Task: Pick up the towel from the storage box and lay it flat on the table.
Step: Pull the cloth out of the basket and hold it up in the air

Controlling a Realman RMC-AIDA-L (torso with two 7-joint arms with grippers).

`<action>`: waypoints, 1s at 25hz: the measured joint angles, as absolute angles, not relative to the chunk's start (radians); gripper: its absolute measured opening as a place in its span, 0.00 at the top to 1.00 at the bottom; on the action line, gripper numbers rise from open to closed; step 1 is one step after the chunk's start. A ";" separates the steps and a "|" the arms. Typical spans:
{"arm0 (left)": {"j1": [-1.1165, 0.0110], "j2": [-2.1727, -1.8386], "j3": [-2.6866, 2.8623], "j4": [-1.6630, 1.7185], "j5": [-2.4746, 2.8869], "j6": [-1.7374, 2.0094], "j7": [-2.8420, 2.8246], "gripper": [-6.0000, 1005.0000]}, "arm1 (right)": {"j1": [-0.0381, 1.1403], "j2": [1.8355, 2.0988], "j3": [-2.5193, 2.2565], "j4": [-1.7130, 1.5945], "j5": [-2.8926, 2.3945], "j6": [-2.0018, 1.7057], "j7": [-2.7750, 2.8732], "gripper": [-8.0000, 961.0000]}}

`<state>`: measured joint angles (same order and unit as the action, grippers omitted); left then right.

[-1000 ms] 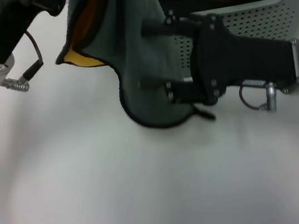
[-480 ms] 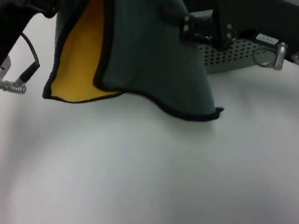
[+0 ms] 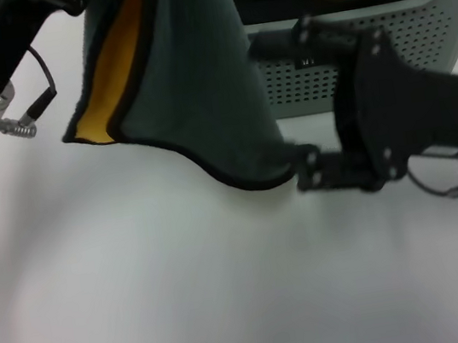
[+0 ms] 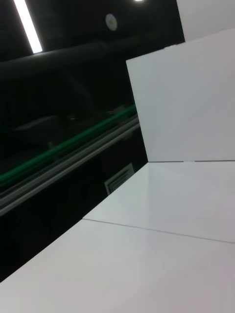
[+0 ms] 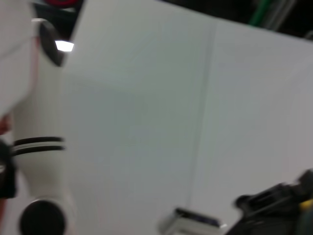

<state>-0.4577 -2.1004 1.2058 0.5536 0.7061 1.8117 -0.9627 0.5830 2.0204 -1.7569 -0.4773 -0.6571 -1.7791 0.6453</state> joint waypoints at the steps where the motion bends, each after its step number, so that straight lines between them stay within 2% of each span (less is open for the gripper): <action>1: -0.460 -2.101 1.207 0.554 0.706 1.808 -0.958 0.96 | 0.592 2.023 -1.758 -0.477 -0.680 -1.778 0.646 0.29; 12: -0.472 -2.105 1.265 0.551 0.674 1.798 -0.946 0.96 | 0.663 2.028 -1.856 -0.480 -0.545 -1.505 0.650 0.30; 25: -0.475 -2.105 1.288 0.530 0.663 1.798 -0.933 0.96 | 0.621 2.028 -1.855 -0.468 -0.377 -1.515 0.726 0.30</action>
<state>-0.4752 -2.1046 1.2883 0.5296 0.6630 1.7977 -0.9334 0.6212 2.0278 -1.8546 -0.4675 -0.3775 -1.5150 0.7265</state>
